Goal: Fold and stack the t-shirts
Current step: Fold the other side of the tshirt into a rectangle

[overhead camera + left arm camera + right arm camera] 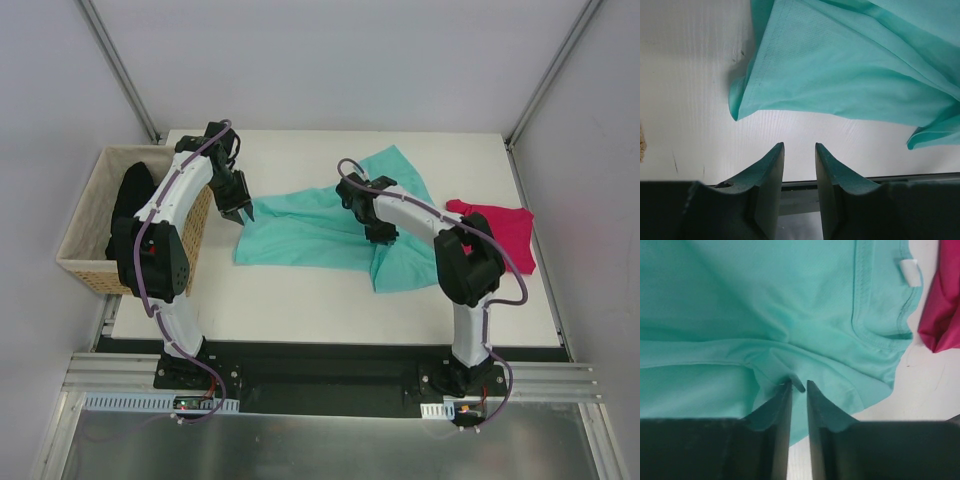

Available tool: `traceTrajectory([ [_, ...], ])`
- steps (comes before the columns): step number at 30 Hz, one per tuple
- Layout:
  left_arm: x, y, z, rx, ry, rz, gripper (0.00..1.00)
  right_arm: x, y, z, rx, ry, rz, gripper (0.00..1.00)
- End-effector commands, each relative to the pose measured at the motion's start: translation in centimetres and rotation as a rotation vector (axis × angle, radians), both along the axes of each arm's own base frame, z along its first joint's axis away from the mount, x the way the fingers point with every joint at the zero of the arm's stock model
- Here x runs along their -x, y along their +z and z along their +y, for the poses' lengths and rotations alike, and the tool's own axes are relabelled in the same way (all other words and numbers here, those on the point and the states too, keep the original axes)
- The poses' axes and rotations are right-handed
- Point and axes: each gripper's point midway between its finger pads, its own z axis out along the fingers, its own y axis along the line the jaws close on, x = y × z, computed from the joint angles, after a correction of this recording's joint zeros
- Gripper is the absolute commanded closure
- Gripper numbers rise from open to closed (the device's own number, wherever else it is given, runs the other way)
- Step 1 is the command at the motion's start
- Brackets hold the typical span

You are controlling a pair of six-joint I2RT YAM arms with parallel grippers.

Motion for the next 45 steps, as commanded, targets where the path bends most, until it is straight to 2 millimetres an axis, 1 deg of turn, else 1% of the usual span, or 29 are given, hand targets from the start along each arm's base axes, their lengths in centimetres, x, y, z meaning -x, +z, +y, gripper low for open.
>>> traceTrajectory([
  [1,1.1,1.9,0.4,-0.019,-0.026,-0.035,0.69,-1.3,2.6,-1.0,0.075,0.037,-0.031,0.71],
  [2,1.1,1.9,0.4,-0.017,-0.026,-0.037,0.69,-1.5,3.2,-1.1,0.071,0.036,-0.045,0.70],
  [3,1.1,1.9,0.4,-0.017,-0.026,-0.035,0.69,-1.5,3.7,-1.2,0.071,0.041,-0.054,0.58],
  [5,1.1,1.9,0.4,-0.016,-0.027,-0.036,0.69,-1.1,4.3,-1.2,0.056,0.042,-0.064,0.51],
  [6,1.1,1.8,0.3,-0.013,-0.026,-0.034,0.69,-0.9,5.0,-1.2,0.035,0.040,-0.077,0.47],
  [8,1.0,1.9,0.3,-0.012,-0.026,-0.037,0.69,0.1,5.1,-1.4,0.022,0.026,-0.076,0.46],
  [9,0.9,1.9,0.3,-0.012,-0.026,-0.040,0.69,0.6,5.7,-1.3,0.003,0.020,-0.088,0.46],
  [10,0.9,2.0,0.2,-0.008,-0.027,-0.042,0.69,1.1,5.8,-1.3,-0.009,0.008,-0.093,0.46],
  [11,0.8,2.0,0.2,-0.007,-0.027,-0.043,0.69,2.1,5.4,-1.0,-0.005,0.022,-0.080,0.46],
  [12,0.8,1.9,0.1,-0.005,-0.027,-0.043,0.69,2.6,6.0,-0.9,-0.017,0.022,-0.097,0.46],
  [14,0.6,1.8,0.0,0.000,-0.030,-0.043,0.69,3.9,5.9,-0.1,-0.025,0.035,-0.102,0.47],
  [15,0.5,1.7,-0.1,0.002,-0.033,-0.044,0.69,4.7,5.6,0.0,-0.020,0.038,-0.088,0.47],
  [16,0.5,1.7,0.0,0.003,-0.032,-0.041,0.69,5.1,5.8,0.2,-0.026,0.043,-0.091,0.47],
  [17,0.5,1.6,-0.1,0.005,-0.035,-0.040,0.69,5.8,5.7,1.0,-0.034,0.055,-0.091,0.48],
  [19,0.5,1.5,-0.1,0.004,-0.040,-0.036,0.69,6.9,5.2,1.5,-0.034,0.072,-0.069,0.49],
  [20,0.5,1.5,-0.1,0.004,-0.040,-0.037,0.69,7.5,5.1,2.1,-0.040,0.082,-0.067,0.49],
  [22,0.5,1.4,-0.1,0.004,-0.042,-0.035,0.69,8.6,4.5,2.8,-0.039,0.103,-0.045,0.50],
  [24,0.6,1.3,-0.1,0.004,-0.042,-0.034,0.69,9.4,3.9,2.9,-0.048,0.094,-0.033,0.50],
  [25,0.7,1.3,-0.1,0.006,-0.043,-0.032,0.69,9.7,4.0,3.0,-0.065,0.093,-0.039,0.51],
  [26,0.6,1.3,-0.1,0.005,-0.044,-0.035,0.69,9.8,3.7,3.6,-0.105,0.088,-0.043,0.51],
  [27,0.8,1.2,0.0,0.004,-0.042,-0.029,0.69,10.4,2.9,3.2,-0.113,0.068,-0.035,0.52],
  [29,0.9,1.1,0.0,0.001,-0.041,-0.033,0.69,10.5,2.9,3.6,-0.164,0.060,-0.048,0.52],
  [33,1.0,1.0,0.0,-0.001,-0.043,-0.030,0.69,10.6,2.4,3.8,-0.169,0.037,-0.043,0.52],
  [34,1.0,0.9,0.0,0.000,-0.043,-0.026,0.69,10.8,2.2,3.7,-0.169,0.034,-0.036,0.52],
  [38,1.0,1.0,0.0,0.001,-0.046,-0.027,0.69,10.9,1.3,4.6,-0.216,0.030,-0.023,0.52],
  [40,1.0,1.0,0.1,-0.002,-0.046,-0.029,0.69,11.0,0.7,4.5,-0.225,0.008,-0.015,0.52],
  [41,1.0,1.0,0.1,-0.004,-0.047,-0.028,0.69,11.3,0.1,4.6,-0.240,-0.003,0.004,0.52],
  [45,1.2,0.8,0.1,-0.005,-0.047,-0.021,0.69,11.5,-0.8,4.1,-0.261,-0.037,0.017,0.52],
])
